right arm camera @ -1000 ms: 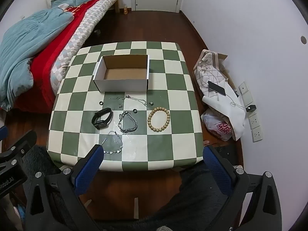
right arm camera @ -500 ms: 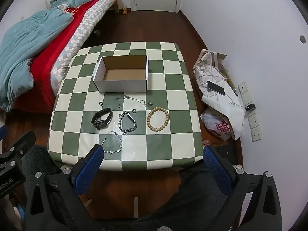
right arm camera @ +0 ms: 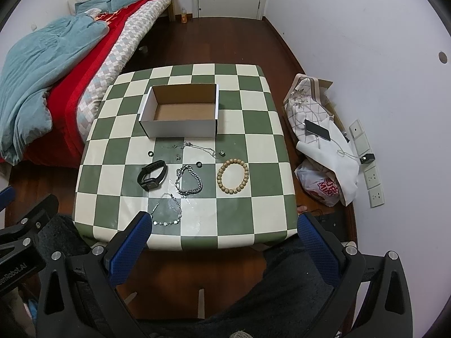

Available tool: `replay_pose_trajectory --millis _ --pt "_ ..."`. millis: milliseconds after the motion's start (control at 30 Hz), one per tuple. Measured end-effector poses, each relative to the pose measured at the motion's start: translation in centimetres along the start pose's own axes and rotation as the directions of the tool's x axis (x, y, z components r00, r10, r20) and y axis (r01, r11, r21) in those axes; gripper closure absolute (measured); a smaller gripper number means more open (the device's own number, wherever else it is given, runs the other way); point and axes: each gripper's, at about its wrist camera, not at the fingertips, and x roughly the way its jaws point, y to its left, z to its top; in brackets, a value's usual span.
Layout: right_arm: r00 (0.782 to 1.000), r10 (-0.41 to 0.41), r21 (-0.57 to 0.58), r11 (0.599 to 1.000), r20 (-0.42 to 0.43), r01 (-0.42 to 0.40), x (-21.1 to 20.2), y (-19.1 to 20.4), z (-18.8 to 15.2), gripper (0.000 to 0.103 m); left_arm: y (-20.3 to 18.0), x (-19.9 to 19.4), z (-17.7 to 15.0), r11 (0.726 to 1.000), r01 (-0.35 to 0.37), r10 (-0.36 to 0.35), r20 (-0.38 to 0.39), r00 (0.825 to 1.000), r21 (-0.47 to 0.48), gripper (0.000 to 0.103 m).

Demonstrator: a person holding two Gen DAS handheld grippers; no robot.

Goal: Organize jewelry

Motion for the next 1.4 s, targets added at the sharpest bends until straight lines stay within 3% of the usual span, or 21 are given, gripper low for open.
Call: replay_pose_trajectory --millis 1400 --pt "1.000 0.006 -0.001 1.000 0.020 -0.006 -0.90 -0.10 0.30 0.000 -0.07 -0.88 0.52 1.000 0.018 -0.018 0.015 1.000 -0.002 0.000"
